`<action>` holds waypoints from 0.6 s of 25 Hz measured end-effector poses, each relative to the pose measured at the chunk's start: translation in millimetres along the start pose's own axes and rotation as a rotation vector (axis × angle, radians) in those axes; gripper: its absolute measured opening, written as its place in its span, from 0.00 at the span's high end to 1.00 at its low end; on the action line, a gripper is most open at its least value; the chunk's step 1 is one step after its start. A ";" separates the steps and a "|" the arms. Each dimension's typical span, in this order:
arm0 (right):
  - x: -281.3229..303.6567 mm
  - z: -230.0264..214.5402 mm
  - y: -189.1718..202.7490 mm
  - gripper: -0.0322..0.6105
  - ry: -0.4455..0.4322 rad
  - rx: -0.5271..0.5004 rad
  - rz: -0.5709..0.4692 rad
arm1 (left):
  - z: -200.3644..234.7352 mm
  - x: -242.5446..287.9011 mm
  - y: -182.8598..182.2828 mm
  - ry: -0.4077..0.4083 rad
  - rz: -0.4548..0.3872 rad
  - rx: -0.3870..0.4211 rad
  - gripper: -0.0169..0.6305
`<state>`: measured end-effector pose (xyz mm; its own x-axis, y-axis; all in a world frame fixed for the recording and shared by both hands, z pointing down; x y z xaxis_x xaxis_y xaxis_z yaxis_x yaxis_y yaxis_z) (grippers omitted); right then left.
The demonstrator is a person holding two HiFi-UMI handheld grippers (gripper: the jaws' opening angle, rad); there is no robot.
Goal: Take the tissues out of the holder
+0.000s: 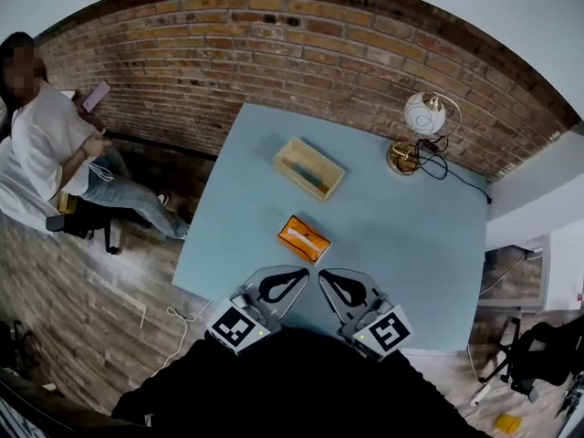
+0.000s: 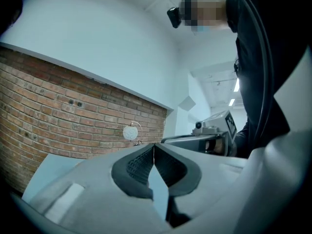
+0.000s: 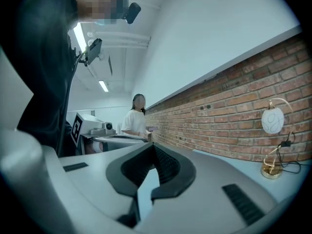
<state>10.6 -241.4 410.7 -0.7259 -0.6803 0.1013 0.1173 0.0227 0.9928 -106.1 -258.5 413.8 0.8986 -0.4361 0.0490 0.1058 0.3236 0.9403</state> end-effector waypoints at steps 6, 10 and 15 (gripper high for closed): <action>-8.6 -3.1 -2.1 0.94 0.005 -0.002 -0.009 | -7.3 6.6 -1.5 0.004 0.000 0.010 0.96; -11.3 -3.2 -4.1 0.94 0.005 -0.006 -0.010 | -8.5 7.9 -1.3 0.006 0.005 0.010 0.96; -13.9 -0.9 -7.7 0.94 -0.003 -0.010 -0.007 | -10.4 8.9 0.4 0.008 0.005 0.019 0.96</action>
<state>20.4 -232.7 401.6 -0.7287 -0.6783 0.0944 0.1186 0.0108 0.9929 -93.6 -253.5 411.1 0.9024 -0.4279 0.0513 0.0931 0.3098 0.9462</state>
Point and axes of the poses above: the fingertips, and each gripper's own axes: x forward along the fingers, z to its left, y out of its underside, the point moved 6 cm from there along -x, backward along the fingers, and after that the axes turned 11 degrees about -x, right-handed, at the moved point
